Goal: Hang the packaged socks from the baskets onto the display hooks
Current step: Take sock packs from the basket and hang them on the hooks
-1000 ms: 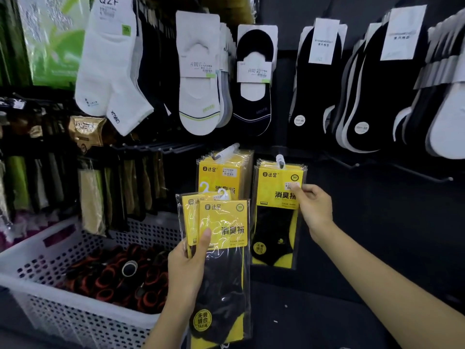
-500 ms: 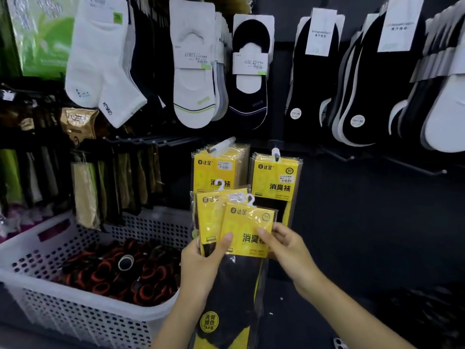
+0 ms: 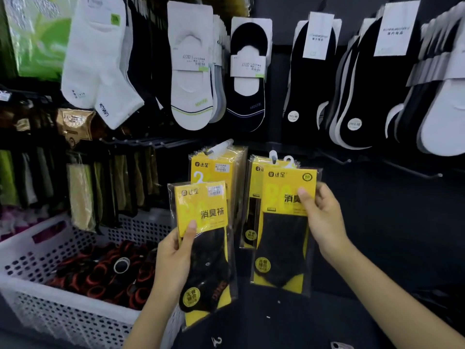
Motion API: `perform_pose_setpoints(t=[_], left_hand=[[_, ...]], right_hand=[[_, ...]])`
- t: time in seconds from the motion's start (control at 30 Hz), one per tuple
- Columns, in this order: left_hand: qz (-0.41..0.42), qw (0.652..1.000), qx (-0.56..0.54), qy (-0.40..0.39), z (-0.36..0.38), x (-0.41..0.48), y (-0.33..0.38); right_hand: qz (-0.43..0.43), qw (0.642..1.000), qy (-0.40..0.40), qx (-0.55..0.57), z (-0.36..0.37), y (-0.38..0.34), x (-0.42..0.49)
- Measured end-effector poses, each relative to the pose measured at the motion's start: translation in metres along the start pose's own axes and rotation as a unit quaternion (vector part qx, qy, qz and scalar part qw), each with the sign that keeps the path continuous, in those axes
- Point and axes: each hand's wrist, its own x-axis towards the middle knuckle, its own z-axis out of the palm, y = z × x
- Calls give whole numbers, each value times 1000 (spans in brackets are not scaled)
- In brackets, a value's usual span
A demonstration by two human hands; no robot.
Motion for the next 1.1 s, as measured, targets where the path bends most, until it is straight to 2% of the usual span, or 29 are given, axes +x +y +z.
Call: perform_pose_setpoints(t=[0.1,0.23,0.37,0.5,0.63,0.73,0.83,0.93,1.0,1.1], left_hand=[[22,1000,15,8,-2,1,2],[30,999,16,3,-3,1,0],[22,1000,7,-5,0,0,1],[27,999,-2,-22,4,3,0],[30,999,-2,-27,12,2,-1],[15,999,-7,-35,20,-2,-2],[2,998,-21,-58,34,-5,-1],[15,996,-29,-84,56,-11,4],[17,995,-45,-91,71,-13,6],[19,995,-57,-84,90,-12,13]], right_hand=[[-1,999,-21,-31,9,0,16],[8,998,-1,-62,20,14,32],[49,994,57,-77,25,32,45],[71,975,135,-164,22,49,46],[116,962,166,-184,8,61,31],[132,969,134,-163,2,58,13],[137,988,19,-73,8,35,-10],[121,988,-92,-13,17,14,-29],[100,991,-93,14,18,6,-34],[69,996,-41,28,12,-3,-31]])
